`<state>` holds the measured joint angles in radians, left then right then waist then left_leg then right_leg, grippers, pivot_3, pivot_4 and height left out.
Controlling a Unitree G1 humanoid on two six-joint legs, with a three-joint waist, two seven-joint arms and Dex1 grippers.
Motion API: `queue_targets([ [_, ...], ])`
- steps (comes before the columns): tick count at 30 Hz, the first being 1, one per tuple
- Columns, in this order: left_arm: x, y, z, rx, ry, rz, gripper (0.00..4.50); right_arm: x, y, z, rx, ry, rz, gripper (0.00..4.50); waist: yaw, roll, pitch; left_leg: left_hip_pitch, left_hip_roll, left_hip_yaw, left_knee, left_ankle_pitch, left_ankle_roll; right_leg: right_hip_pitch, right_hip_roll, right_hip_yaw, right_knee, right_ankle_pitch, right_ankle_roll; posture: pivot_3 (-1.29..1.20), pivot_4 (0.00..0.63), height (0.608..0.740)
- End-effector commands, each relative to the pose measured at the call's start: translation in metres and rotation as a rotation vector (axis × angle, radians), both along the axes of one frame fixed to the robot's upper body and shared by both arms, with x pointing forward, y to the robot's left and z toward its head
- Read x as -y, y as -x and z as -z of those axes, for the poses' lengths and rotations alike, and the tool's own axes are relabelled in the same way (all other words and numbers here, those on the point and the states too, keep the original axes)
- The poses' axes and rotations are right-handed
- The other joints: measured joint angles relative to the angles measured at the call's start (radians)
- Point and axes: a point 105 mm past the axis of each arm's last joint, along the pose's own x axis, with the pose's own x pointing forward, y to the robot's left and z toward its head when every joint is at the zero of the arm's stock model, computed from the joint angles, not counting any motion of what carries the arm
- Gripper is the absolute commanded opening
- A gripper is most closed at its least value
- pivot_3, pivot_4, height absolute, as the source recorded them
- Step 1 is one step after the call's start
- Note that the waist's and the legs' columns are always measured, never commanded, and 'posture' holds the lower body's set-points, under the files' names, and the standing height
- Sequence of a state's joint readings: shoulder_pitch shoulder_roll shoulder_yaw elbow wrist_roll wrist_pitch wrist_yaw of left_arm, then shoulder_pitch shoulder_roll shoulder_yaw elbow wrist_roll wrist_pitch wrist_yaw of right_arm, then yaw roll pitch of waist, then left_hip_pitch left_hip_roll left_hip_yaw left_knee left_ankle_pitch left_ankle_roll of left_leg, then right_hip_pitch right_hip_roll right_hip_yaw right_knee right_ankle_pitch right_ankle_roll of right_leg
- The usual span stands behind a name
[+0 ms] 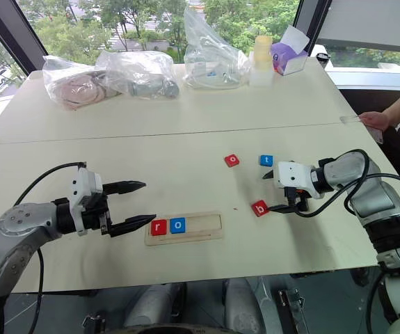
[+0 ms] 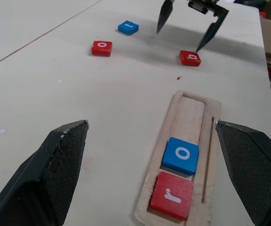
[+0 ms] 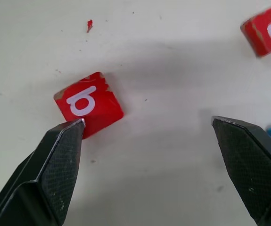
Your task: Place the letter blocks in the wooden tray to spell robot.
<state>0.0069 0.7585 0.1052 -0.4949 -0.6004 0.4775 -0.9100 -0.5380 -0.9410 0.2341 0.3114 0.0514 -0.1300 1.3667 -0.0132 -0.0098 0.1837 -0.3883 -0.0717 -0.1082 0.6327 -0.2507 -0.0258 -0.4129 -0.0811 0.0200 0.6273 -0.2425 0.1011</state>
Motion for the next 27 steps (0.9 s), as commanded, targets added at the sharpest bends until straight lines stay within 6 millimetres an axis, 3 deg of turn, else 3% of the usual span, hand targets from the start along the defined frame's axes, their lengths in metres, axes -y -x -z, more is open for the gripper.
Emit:
queue_targets([
  [1, -0.001, 0.001, -0.011, 0.048, 0.004, -0.01, 4.5, -0.002, 0.003, 0.015, -0.05, 0.015, -0.032, 4.42, 0.001, -0.001, 0.0, 0.001, 0.0, 0.0, 0.0, 0.0, 0.0, 0.001, 0.0, 0.0, 0.0, 0.0, -0.001, 0.0, 0.15, 0.74],
  [5, -0.002, 0.001, -0.011, 0.048, 0.002, -0.016, 4.5, -0.003, 0.001, 0.012, -0.044, 0.014, -0.049, 4.42, 0.0, -0.001, 0.0, 0.004, 0.0, 0.0, 0.0, 0.0, 0.0, 0.004, 0.0, 0.0, 0.0, -0.001, -0.001, 0.0, 0.15, 0.74],
  [10, -0.003, 0.0, -0.011, 0.051, 0.002, -0.026, 4.5, -0.007, 0.003, -0.009, -0.061, -0.064, -0.021, 4.42, 0.002, 0.0, 0.0, 0.003, 0.0, 0.0, 0.0, 0.0, 0.0, 0.003, -0.001, 0.0, 0.0, -0.001, -0.001, 0.0, 0.15, 0.74],
  [17, 0.0, -0.002, -0.01, 0.052, 0.01, -0.025, 4.5, -0.003, 0.021, 0.001, -0.137, -0.03, -0.038, 4.42, 0.003, 0.0, 0.0, 0.001, 0.0, 0.0, 0.0, 0.0, 0.0, 0.001, -0.001, 0.0, 0.0, -0.001, -0.001, 0.0, 0.15, 0.74],
  [27, -0.001, -0.003, -0.012, 0.058, 0.008, -0.029, 4.5, -0.017, 0.003, 0.012, -0.074, -0.015, -0.088, 4.42, -0.002, 0.0, 0.001, 0.002, 0.0, 0.0, 0.0, 0.0, 0.0, 0.001, 0.0, 0.0, 0.0, 0.0, -0.001, 0.0, 0.15, 0.74],
])
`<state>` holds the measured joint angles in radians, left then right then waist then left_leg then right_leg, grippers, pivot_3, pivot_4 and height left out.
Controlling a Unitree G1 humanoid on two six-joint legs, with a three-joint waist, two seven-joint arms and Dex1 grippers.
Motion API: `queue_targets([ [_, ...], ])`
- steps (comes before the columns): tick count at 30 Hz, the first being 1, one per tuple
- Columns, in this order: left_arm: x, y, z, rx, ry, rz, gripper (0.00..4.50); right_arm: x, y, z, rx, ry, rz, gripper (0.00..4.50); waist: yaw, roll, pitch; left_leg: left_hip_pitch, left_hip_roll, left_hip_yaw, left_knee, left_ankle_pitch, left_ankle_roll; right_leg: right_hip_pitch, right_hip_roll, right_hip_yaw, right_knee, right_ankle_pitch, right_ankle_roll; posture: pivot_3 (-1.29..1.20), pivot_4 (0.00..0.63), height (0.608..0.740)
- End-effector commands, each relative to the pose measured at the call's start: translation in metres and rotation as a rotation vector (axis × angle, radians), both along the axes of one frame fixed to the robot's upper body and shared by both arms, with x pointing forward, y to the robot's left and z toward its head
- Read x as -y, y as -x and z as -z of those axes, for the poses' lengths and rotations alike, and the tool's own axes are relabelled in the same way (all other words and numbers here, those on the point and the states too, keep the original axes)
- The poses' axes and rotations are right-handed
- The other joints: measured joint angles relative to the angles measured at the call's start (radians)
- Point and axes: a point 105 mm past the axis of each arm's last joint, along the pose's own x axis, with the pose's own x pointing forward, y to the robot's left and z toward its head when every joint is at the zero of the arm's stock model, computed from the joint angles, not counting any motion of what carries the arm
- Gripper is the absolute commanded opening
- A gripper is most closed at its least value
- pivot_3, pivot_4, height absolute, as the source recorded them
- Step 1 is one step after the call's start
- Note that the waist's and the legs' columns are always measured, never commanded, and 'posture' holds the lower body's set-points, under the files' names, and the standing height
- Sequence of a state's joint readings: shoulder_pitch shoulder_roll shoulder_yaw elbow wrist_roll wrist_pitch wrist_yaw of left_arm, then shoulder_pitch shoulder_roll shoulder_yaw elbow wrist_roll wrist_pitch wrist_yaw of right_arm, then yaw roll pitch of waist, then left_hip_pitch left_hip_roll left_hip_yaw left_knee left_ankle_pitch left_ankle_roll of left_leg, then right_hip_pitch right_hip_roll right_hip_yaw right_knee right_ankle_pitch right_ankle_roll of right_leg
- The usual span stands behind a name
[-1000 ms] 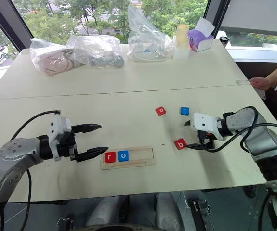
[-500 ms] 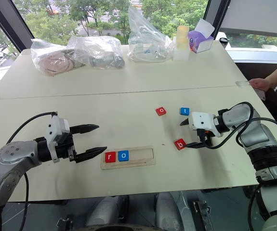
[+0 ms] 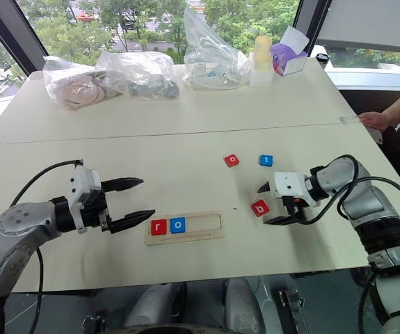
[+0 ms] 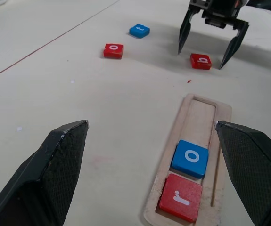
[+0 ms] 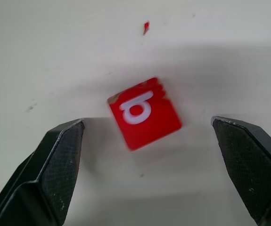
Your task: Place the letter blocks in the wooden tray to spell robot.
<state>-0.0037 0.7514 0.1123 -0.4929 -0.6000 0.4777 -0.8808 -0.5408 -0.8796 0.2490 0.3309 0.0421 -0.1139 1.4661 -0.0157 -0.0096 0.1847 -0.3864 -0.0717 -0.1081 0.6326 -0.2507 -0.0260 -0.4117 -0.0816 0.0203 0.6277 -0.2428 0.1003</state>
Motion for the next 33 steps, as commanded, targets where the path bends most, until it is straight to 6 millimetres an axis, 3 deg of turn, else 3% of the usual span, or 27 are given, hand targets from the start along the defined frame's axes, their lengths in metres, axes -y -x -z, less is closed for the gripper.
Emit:
queue_targets([
  [1, 0.001, 0.002, -0.008, 0.038, 0.0, 0.002, 4.5, -0.005, -0.007, -0.004, 0.042, -0.002, -0.023, 4.42, 0.002, 0.0, 0.0, 0.0, 0.0, 0.0, 0.0, 0.0, 0.0, 0.0, 0.0, 0.0, 0.0, 0.0, 0.0, 0.0, 0.15, 0.74],
  [2, 0.0, 0.002, -0.008, 0.037, -0.002, -0.002, 4.5, -0.007, -0.008, -0.003, 0.043, -0.003, -0.028, 4.42, 0.003, 0.0, 0.0, 0.0, 0.0, 0.0, 0.0, 0.0, 0.0, 0.0, 0.0, 0.0, 0.0, 0.0, 0.0, 0.0, 0.15, 0.74],
  [5, -0.001, 0.003, -0.007, 0.036, -0.003, -0.013, 4.5, -0.01, -0.009, 0.0, 0.043, -0.001, -0.046, 3.69, 0.002, 0.0, 0.0, 0.0, 0.0, 0.0, 0.0, 0.0, 0.0, 0.0, 0.0, 0.0, 0.0, 0.0, 0.0, 0.0, 0.15, 0.74],
  [9, -0.002, 0.004, -0.007, 0.037, -0.002, -0.021, 4.5, -0.01, -0.009, 0.001, 0.032, -0.001, -0.055, 1.67, 0.002, 0.0, 0.0, 0.001, 0.0, 0.0, 0.0, 0.0, 0.0, 0.001, 0.0, 0.0, 0.0, 0.0, 0.0, 0.0, 0.15, 0.74],
  [10, -0.002, 0.005, -0.007, 0.037, -0.002, -0.023, 4.5, -0.01, -0.008, 0.001, 0.03, -0.005, -0.056, 1.26, 0.001, 0.0, 0.0, 0.001, 0.0, 0.0, 0.0, 0.0, 0.0, 0.001, 0.0, 0.0, 0.0, 0.0, 0.0, 0.0, 0.15, 0.74],
  [11, -0.002, 0.005, -0.007, 0.038, -0.002, -0.025, 4.5, -0.011, -0.008, 0.0, 0.03, -0.013, -0.055, 1.15, 0.002, 0.0, 0.0, 0.001, 0.0, 0.0, 0.0, 0.0, 0.0, 0.001, 0.0, 0.0, 0.0, 0.0, 0.0, 0.0, 0.15, 0.74],
  [14, -0.001, 0.005, -0.007, 0.037, -0.001, -0.028, 4.5, -0.022, -0.005, -0.007, 0.015, -0.071, -0.05, 1.15, 0.001, 0.0, 0.0, 0.001, 0.0, 0.0, 0.0, 0.0, 0.0, 0.001, 0.0, 0.0, 0.0, 0.0, -0.001, 0.0, 0.15, 0.74],
  [21, 0.001, 0.004, -0.007, 0.032, 0.0, -0.016, 4.5, -0.074, 0.008, -0.034, -0.024, -0.236, -0.036, 1.15, 0.004, 0.0, 0.001, -0.002, 0.0, -0.001, 0.0, 0.0, 0.0, -0.002, 0.0, 0.0, 0.001, 0.0, 0.0, 0.0, 0.15, 0.74],
  [25, 0.003, 0.004, -0.007, 0.025, -0.001, 0.0, 4.5, -0.107, 0.027, -0.036, -0.08, -0.265, -0.067, 1.15, 0.007, 0.0, 0.001, -0.003, 0.0, -0.001, 0.0, 0.0, 0.0, -0.003, -0.001, 0.0, 0.0, 0.0, 0.0, 0.0, 0.15, 0.74],
  [29, 0.004, 0.008, -0.006, 0.016, -0.011, 0.035, 4.5, -0.125, 0.048, -0.028, -0.143, -0.243, -0.111, 1.15, 0.008, 0.0, 0.0, -0.005, 0.0, -0.001, 0.0, 0.0, 0.0, -0.004, -0.001, 0.0, 0.0, 0.0, 0.0, 0.0, 0.15, 0.74],
  [33, 0.006, 0.014, -0.006, -0.002, -0.012, 0.069, 4.5, -0.135, 0.048, -0.022, -0.15, -0.243, -0.089, 1.15, 0.004, 0.0, 0.0, -0.005, 0.0, -0.001, 0.0, 0.0, 0.0, -0.005, -0.001, 0.0, 0.0, 0.0, 0.0, 0.0, 0.15, 0.74],
])
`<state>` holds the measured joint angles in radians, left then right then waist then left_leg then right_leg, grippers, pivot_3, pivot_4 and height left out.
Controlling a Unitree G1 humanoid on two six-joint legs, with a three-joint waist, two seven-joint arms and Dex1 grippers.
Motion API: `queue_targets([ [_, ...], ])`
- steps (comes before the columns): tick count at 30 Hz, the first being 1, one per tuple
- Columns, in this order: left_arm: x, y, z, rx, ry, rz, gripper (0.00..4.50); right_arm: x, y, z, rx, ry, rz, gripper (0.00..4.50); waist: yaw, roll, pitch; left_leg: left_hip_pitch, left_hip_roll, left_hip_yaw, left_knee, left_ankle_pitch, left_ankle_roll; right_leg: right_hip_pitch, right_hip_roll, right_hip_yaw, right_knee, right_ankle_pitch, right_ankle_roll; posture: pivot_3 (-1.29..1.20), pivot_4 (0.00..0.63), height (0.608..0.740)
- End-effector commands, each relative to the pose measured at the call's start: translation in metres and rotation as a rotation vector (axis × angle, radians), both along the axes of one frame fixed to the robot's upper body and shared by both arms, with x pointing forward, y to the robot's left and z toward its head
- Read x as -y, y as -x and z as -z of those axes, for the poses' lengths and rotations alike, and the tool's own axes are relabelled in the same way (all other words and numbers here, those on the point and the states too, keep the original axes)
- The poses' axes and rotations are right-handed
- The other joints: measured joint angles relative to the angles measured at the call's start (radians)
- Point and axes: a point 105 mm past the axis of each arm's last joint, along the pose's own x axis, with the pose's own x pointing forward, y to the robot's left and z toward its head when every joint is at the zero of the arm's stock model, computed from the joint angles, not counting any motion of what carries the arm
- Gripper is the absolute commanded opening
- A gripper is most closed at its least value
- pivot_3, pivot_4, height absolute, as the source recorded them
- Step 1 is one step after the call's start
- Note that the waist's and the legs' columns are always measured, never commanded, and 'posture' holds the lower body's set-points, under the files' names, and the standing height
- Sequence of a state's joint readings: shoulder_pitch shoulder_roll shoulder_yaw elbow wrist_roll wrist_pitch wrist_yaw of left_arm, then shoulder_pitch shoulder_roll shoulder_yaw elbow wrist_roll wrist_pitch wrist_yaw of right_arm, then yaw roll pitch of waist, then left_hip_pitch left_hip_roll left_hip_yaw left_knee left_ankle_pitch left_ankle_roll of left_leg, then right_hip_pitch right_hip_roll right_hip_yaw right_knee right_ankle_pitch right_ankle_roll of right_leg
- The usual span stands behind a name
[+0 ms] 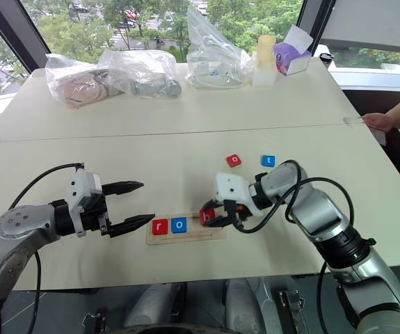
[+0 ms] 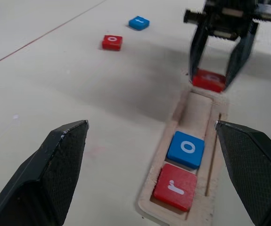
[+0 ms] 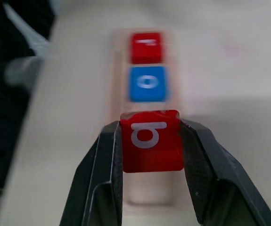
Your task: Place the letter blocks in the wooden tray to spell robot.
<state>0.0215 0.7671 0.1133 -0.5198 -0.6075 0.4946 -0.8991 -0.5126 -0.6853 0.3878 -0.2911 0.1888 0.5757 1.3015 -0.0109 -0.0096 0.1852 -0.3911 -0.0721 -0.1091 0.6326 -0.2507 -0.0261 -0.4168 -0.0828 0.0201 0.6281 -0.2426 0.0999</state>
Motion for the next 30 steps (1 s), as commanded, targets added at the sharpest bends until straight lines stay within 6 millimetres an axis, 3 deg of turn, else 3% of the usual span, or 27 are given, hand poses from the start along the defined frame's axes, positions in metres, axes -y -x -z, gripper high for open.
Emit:
queue_targets([
  [1, 0.004, 0.007, -0.009, 0.023, 0.004, 0.042, 4.5, -0.008, 0.001, -0.005, 0.024, -0.016, 0.002, 1.15, -0.001, 0.0, 0.0, 0.0, 0.0, 0.0, 0.0, 0.0, 0.0, 0.0, 0.0, 0.0, 0.0, 0.0, 0.0, 0.0, 0.15, 0.74],
  [14, 0.005, 0.011, -0.011, 0.008, 0.0, 0.029, 4.5, -0.029, 0.0, 0.011, -0.004, -0.025, 0.036, 1.15, -0.002, 0.0, 0.0, 0.0, 0.0, 0.0, 0.0, 0.0, 0.0, -0.001, 0.001, 0.0, 0.0, 0.001, 0.001, 0.0, 0.15, 0.74],
  [25, 0.007, 0.012, -0.012, 0.002, 0.007, 0.02, 4.5, -0.029, -0.007, 0.02, 0.019, -0.004, 0.057, 1.15, -0.001, 0.0, 0.0, 0.0, 0.0, 0.0, 0.0, 0.0, 0.0, -0.001, 0.001, 0.0, 0.001, 0.001, 0.002, 0.0, 0.15, 0.74],
  [30, 0.007, 0.011, -0.013, 0.005, 0.007, 0.018, 4.5, -0.029, -0.007, 0.02, 0.017, -0.004, 0.058, 3.6, -0.001, 0.0, 0.0, 0.0, 0.0, 0.0, 0.0, 0.0, 0.0, -0.001, 0.001, 0.0, 0.001, 0.001, 0.002, 0.0, 0.15, 0.74],
])
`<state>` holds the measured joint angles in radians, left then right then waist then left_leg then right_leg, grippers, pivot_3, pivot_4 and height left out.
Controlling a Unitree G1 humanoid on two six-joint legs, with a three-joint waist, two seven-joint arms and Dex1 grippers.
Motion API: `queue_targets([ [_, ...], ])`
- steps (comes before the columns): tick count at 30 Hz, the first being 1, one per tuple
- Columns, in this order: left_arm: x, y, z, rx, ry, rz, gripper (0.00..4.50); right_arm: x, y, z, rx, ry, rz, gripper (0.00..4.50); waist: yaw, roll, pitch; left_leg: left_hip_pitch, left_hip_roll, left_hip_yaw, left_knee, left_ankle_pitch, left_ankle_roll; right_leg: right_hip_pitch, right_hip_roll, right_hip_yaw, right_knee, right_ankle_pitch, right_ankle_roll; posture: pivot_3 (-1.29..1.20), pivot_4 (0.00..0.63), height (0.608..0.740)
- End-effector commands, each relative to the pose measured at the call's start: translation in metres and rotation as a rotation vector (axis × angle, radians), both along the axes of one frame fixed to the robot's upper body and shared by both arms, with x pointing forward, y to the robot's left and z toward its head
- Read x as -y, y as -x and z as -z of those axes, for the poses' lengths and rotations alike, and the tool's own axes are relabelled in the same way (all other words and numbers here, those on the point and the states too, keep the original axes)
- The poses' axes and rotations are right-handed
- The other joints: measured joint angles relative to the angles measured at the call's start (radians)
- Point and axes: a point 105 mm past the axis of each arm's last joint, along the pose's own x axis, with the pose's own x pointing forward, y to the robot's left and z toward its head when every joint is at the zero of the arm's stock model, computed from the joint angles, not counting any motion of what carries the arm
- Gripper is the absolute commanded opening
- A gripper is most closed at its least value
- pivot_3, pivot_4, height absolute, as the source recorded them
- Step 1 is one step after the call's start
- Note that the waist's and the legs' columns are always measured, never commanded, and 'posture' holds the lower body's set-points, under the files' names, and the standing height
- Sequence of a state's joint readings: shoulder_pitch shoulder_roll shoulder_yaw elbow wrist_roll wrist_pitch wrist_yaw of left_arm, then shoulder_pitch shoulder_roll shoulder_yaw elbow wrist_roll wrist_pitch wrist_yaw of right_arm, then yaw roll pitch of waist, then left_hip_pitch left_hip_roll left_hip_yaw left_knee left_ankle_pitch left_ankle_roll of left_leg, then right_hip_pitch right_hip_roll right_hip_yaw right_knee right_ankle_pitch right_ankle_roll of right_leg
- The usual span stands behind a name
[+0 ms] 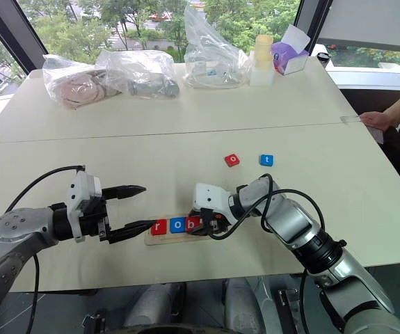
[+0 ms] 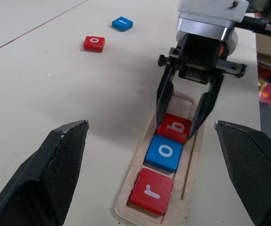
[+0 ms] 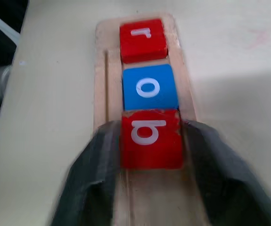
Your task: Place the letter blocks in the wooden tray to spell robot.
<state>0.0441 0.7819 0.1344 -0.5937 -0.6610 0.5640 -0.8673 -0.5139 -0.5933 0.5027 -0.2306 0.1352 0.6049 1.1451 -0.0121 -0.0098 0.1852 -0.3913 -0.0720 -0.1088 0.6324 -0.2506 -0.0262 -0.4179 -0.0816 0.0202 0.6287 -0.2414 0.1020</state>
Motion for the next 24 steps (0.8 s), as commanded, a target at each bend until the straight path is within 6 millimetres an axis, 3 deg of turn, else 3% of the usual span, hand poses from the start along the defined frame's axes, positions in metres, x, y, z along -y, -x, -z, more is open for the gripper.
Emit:
queue_targets([
  [1, 0.002, 0.002, -0.008, 0.034, 0.001, 0.01, 4.5, -0.005, -0.001, -0.008, 0.03, -0.018, -0.023, 4.2, 0.0, 0.0, 0.0, 0.0, 0.0, 0.0, 0.0, 0.0, 0.0, 0.0, 0.0, 0.0, 0.0, 0.0, 0.0, 0.0, 0.15, 0.74],
  [2, 0.002, 0.002, -0.008, 0.034, 0.002, 0.009, 4.5, -0.005, -0.001, -0.008, 0.03, -0.019, -0.024, 4.45, 0.0, 0.0, 0.0, 0.0, 0.0, 0.0, 0.0, 0.0, 0.0, 0.0, 0.0, 0.0, 0.0, 0.0, 0.0, 0.0, 0.15, 0.74],
  [5, 0.002, 0.002, -0.008, 0.035, 0.002, 0.008, 4.5, -0.008, -0.001, -0.013, 0.029, -0.04, -0.019, 4.45, 0.0, 0.0, 0.0, 0.0, 0.0, 0.0, 0.0, 0.0, 0.0, 0.0, 0.0, 0.0, 0.0, 0.0, 0.0, 0.0, 0.15, 0.74],
  [10, 0.002, 0.001, -0.008, 0.037, 0.005, 0.006, 4.5, -0.003, -0.019, -0.045, 0.057, -0.135, 0.075, 4.45, 0.0, 0.0, 0.0, 0.0, 0.0, 0.0, 0.0, 0.0, 0.0, 0.0, 0.0, 0.0, 0.0, 0.0, 0.0, 0.0, 0.15, 0.74],
  [13, 0.002, 0.001, -0.008, 0.037, 0.007, 0.003, 4.5, 0.007, -0.045, -0.07, 0.115, -0.234, 0.245, 4.45, 0.001, 0.0, 0.0, 0.0, 0.0, 0.0, 0.0, 0.0, 0.0, 0.0, 0.0, 0.0, 0.0, 0.0, 0.0, 0.0, 0.15, 0.74],
  [15, 0.002, 0.001, -0.008, 0.037, 0.009, 0.001, 4.5, 0.025, -0.079, -0.081, 0.18, -0.269, 0.474, 4.45, 0.0, 0.0, 0.0, 0.0, 0.0, 0.0, 0.0, 0.0, 0.0, 0.0, 0.0, 0.0, 0.0, 0.0, 0.0, 0.0, 0.15, 0.74],
  [18, 0.004, 0.0, -0.007, 0.039, 0.016, 0.002, 4.5, 0.051, -0.108, -0.077, 0.201, -0.255, 0.719, 4.45, 0.0, 0.0, 0.0, 0.0, 0.0, 0.0, 0.0, 0.0, -0.001, -0.001, 0.0, 0.001, 0.0, 0.0, -0.001, 0.0, 0.15, 0.74],
  [24, 0.007, -0.003, -0.005, 0.047, 0.025, 0.007, 4.5, 0.064, -0.125, -0.05, 0.205, -0.153, 0.928, 4.45, -0.004, 0.0, 0.0, -0.001, 0.0, 0.001, -0.002, 0.001, -0.001, -0.004, 0.0, 0.002, 0.001, 0.001, 0.0, 0.0, 0.15, 0.74],
])
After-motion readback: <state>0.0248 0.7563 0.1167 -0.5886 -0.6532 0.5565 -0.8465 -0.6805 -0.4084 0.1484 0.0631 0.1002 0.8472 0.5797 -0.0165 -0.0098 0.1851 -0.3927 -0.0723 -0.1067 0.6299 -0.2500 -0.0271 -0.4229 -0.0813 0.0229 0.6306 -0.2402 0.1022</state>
